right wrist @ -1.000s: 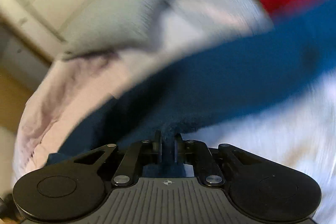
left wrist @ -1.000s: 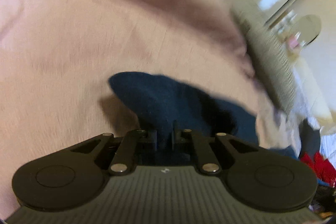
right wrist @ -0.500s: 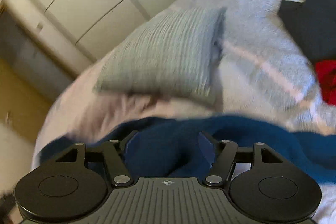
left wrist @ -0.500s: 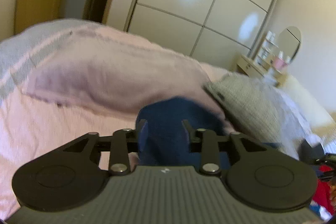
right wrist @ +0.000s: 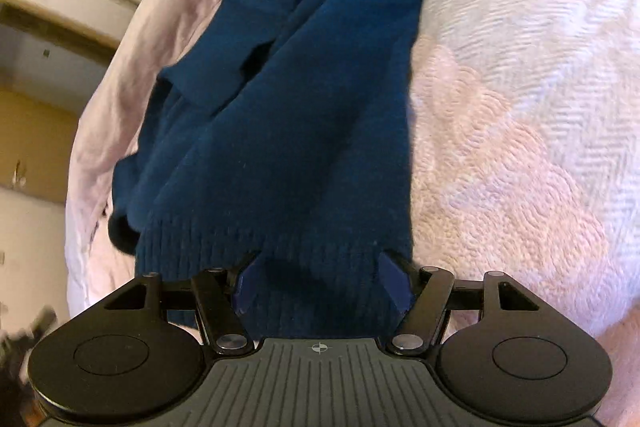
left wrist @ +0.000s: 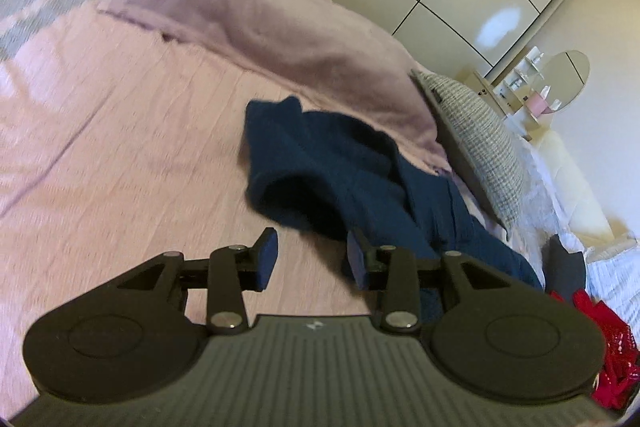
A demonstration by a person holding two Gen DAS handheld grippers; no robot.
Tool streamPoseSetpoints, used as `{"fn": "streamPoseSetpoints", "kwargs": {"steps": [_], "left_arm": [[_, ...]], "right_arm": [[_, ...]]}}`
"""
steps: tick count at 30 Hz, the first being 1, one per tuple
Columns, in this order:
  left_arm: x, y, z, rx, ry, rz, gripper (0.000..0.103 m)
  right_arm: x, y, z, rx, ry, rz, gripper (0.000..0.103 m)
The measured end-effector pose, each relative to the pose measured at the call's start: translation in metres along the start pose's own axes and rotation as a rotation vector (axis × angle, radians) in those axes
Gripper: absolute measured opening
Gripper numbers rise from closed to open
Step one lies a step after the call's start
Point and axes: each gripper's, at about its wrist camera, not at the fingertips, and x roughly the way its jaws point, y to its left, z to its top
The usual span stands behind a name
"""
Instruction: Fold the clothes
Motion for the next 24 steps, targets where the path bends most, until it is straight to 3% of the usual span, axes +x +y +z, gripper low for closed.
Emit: {"fn": "streamPoseSetpoints", "kwargs": {"steps": [6, 9, 10, 11, 12, 15, 18, 21, 24], "left_arm": [[-0.008, 0.008, -0.016, -0.041, 0.013, -0.025, 0.033], [-0.005, 0.005, -0.023, -0.034, 0.024, -0.037, 0.033], [-0.003, 0.003, -0.025, -0.029, 0.030, -0.035, 0.033], [-0.001, 0.001, -0.026, -0.027, 0.036, -0.034, 0.033], [0.001, -0.001, -0.028, -0.026, 0.043, -0.035, 0.033], [0.006, -0.007, -0.032, -0.013, 0.063, -0.039, 0.032], [0.006, -0.012, -0.034, -0.004, 0.072, -0.051, 0.032], [0.011, -0.016, -0.038, -0.004, 0.089, -0.058, 0.032], [0.024, -0.028, -0.047, 0.010, 0.118, -0.072, 0.032]], "right_arm": [[-0.037, -0.008, 0.002, 0.064, -0.112, -0.021, 0.067], [-0.019, -0.030, 0.002, 0.187, -0.006, 0.056, 0.067], [-0.014, -0.033, 0.003, 0.210, 0.010, 0.096, 0.062], [-0.009, -0.034, 0.003, 0.224, 0.023, 0.136, 0.048], [-0.005, -0.034, 0.003, 0.236, 0.034, 0.175, 0.010], [-0.012, -0.028, 0.008, 0.245, 0.034, 0.269, 0.009], [-0.077, -0.030, 0.025, 0.168, -0.096, 0.343, 0.008], [-0.169, -0.055, 0.055, 0.152, -0.281, 0.372, 0.008], [-0.240, -0.092, 0.084, 0.200, -0.458, 0.248, 0.008]]}}
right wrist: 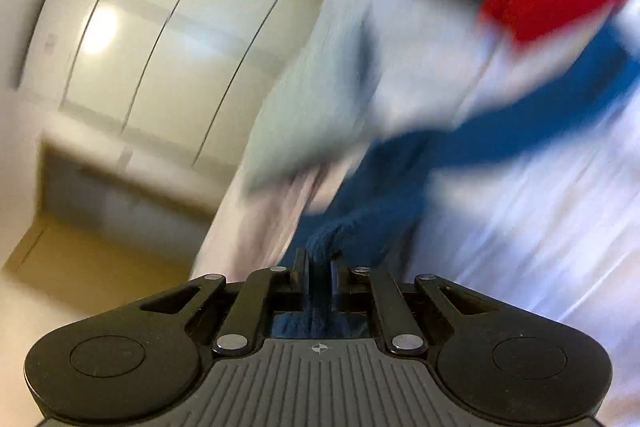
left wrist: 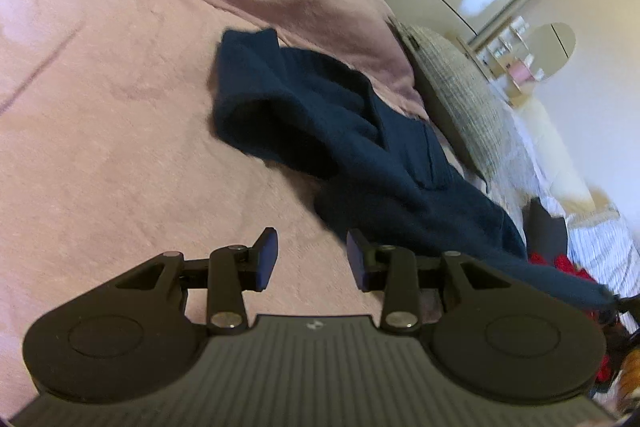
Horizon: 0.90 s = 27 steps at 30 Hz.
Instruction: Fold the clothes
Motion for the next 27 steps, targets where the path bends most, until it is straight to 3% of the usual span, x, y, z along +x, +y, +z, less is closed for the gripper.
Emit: {"fn": "streamPoseSetpoints", "kwargs": {"steps": [2, 5, 7, 9, 16, 18, 19, 20, 21, 22, 23, 27], "left_arm": [[0.013, -0.010, -0.006, 0.009, 0.022, -0.013, 0.033], [0.038, -0.023, -0.019, 0.001, 0.062, -0.034, 0.033], [0.054, -0.031, -0.028, -0.004, 0.094, -0.046, 0.033], [0.068, -0.039, -0.037, -0.001, 0.129, -0.057, 0.034], [0.104, -0.064, -0.064, 0.014, 0.215, -0.099, 0.042], [0.112, -0.071, -0.066, 0.028, 0.212, -0.112, 0.035], [0.115, -0.074, -0.065, 0.044, 0.207, -0.112, 0.016], [0.116, -0.076, -0.064, 0.064, 0.199, -0.106, 0.006], [0.114, -0.079, -0.063, 0.083, 0.184, -0.099, 0.006], [0.109, -0.080, -0.059, 0.098, 0.157, -0.094, 0.006], [0.102, -0.080, -0.055, 0.109, 0.129, -0.088, 0.006], [0.069, -0.078, -0.032, 0.171, 0.052, -0.014, 0.006]], "right_arm": [[-0.011, -0.018, 0.026, 0.049, -0.054, -0.105, 0.008], [0.012, -0.050, 0.042, 0.122, 0.047, -0.274, 0.012], [0.025, -0.068, 0.035, 0.167, 0.100, -0.342, 0.036], [0.026, -0.083, 0.023, 0.148, 0.135, -0.368, 0.051], [0.042, -0.107, 0.014, -0.004, 0.174, -0.409, 0.063], [0.054, -0.116, 0.014, -0.019, 0.200, -0.392, 0.064], [0.061, -0.121, 0.013, -0.015, 0.218, -0.380, 0.064], [0.064, -0.121, 0.010, -0.023, 0.231, -0.370, 0.064], [0.067, -0.122, 0.008, -0.031, 0.245, -0.360, 0.062], [0.070, -0.123, 0.005, -0.038, 0.258, -0.350, 0.051], [0.073, -0.122, 0.003, -0.049, 0.273, -0.340, 0.009], [0.070, -0.100, -0.005, -0.154, 0.290, -0.322, 0.008]]}}
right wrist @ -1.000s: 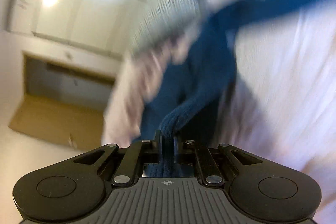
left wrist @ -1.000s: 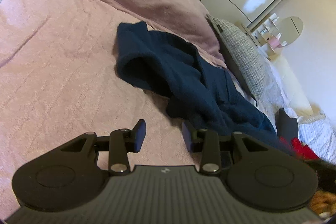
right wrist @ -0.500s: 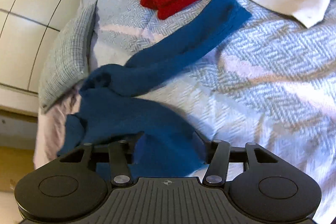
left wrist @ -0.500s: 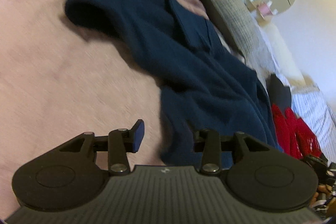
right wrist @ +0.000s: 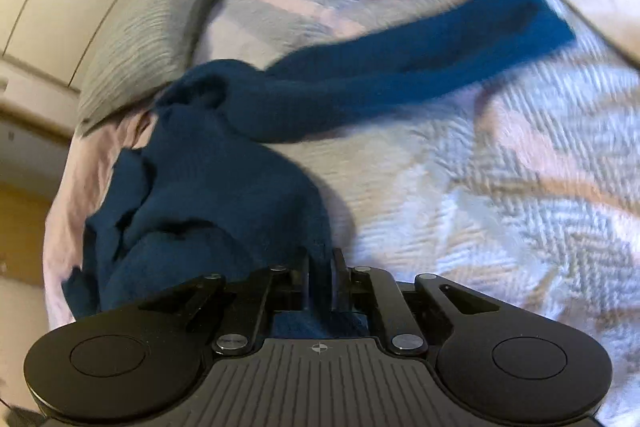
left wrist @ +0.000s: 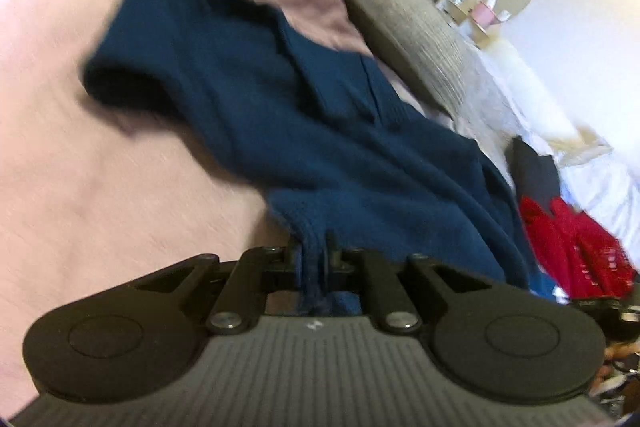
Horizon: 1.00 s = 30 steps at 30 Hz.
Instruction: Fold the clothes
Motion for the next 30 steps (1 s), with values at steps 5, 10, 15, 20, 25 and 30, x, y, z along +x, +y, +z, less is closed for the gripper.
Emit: {"fn": "streamPoseSetpoints", "kwargs": {"steps": [5, 10, 15, 20, 25, 30], "left_arm": [[-0.042, -0.002, 0.016, 0.120, -0.026, 0.067, 0.006], [-0.093, 0.000, 0.028, 0.188, -0.073, 0.145, 0.006], [-0.176, 0.011, 0.025, 0.168, -0.140, 0.186, 0.006], [-0.239, 0.013, -0.021, 0.232, -0.006, 0.216, 0.013], [-0.274, 0.025, -0.021, 0.251, 0.023, 0.363, 0.012], [-0.272, 0.022, 0.031, 0.316, -0.083, 0.487, 0.022]], "right_arm": [[-0.028, 0.028, -0.013, -0.019, -0.037, 0.013, 0.008], [-0.061, 0.068, -0.039, -0.041, -0.063, 0.023, 0.008], [-0.103, 0.095, -0.078, -0.051, -0.070, 0.007, 0.007], [-0.135, 0.091, -0.127, -0.063, 0.020, -0.212, 0.007], [-0.163, 0.090, -0.134, -0.041, 0.022, -0.408, 0.008], [-0.191, 0.141, -0.109, -0.041, -0.117, -0.255, 0.015]]}}
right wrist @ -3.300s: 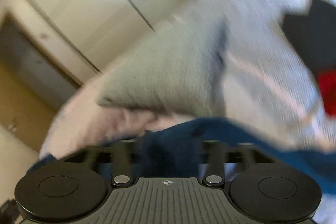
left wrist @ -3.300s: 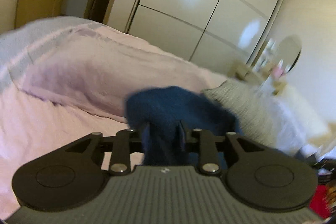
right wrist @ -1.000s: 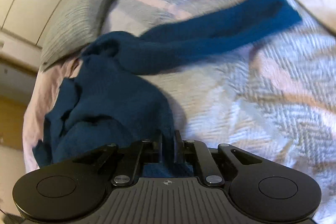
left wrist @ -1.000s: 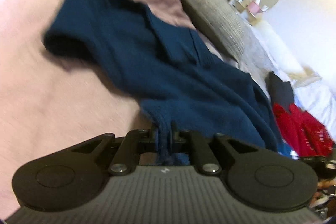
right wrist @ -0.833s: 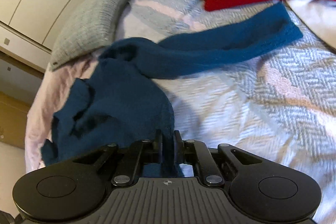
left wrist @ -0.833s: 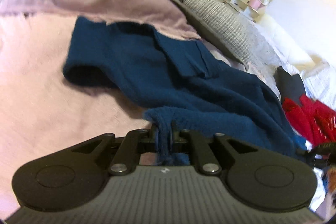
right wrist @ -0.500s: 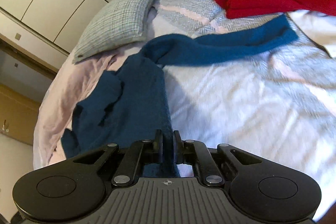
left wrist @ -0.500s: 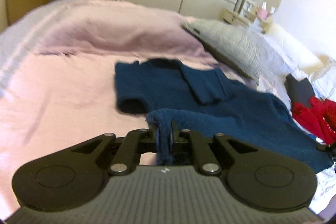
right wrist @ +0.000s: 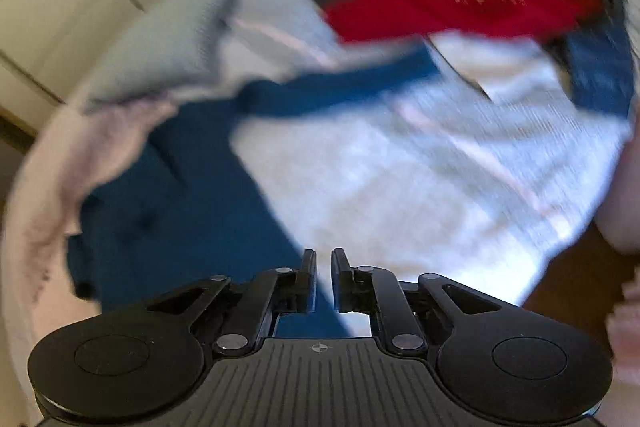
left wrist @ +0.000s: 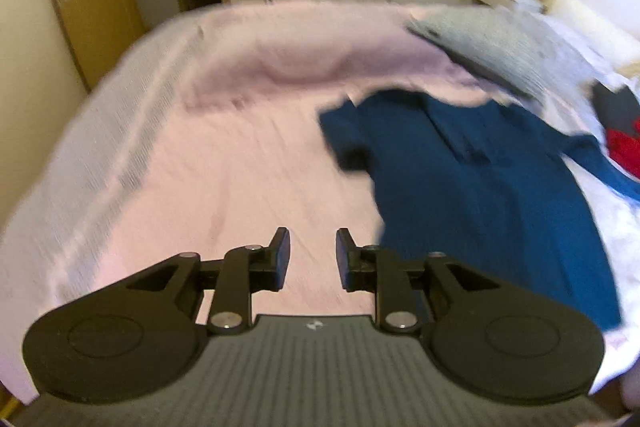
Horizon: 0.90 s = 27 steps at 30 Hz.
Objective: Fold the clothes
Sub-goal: 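Open both grippers and release the dark blue sweater on the bed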
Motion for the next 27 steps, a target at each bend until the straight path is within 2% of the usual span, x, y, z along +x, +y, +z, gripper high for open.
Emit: {"fn": "streamPoseSetpoints", "kwargs": {"steps": [4, 6, 9, 10, 14, 17, 20, 22, 26, 27], "left_arm": [[0.030, 0.001, 0.028, 0.010, 0.017, 0.158, 0.024], [0.044, 0.002, 0.039, -0.017, 0.048, 0.229, 0.024], [0.064, 0.011, 0.057, -0.152, 0.097, 0.290, 0.026], [0.070, 0.018, 0.061, -0.226, 0.111, 0.293, 0.032], [0.093, 0.048, 0.066, -0.556, 0.184, 0.267, 0.034], [0.105, 0.056, 0.061, -0.661, 0.212, 0.207, 0.034], [0.115, 0.057, 0.051, -0.719, 0.182, 0.071, 0.035], [0.119, 0.052, 0.044, -0.722, 0.147, -0.001, 0.038], [0.139, 0.037, 0.027, -0.689, 0.144, -0.077, 0.041], [0.146, 0.033, 0.023, -0.676, 0.145, -0.088, 0.042]], "right_arm": [[-0.009, 0.042, 0.007, -0.028, -0.025, 0.106, 0.032], [-0.006, 0.056, 0.007, -0.038, -0.006, 0.143, 0.033], [0.002, 0.070, 0.010, -0.068, 0.026, 0.174, 0.033], [0.005, 0.071, 0.013, -0.076, 0.034, 0.175, 0.033], [0.022, 0.068, 0.030, -0.084, 0.057, 0.163, 0.033], [0.033, 0.060, 0.049, -0.092, 0.064, 0.161, 0.034], [0.051, 0.050, 0.069, -0.105, 0.063, 0.147, 0.034], [0.066, 0.044, 0.079, -0.115, 0.064, 0.136, 0.035], [0.103, 0.037, 0.088, -0.157, 0.100, 0.107, 0.037], [0.112, 0.037, 0.088, -0.166, 0.106, 0.109, 0.042]]}}
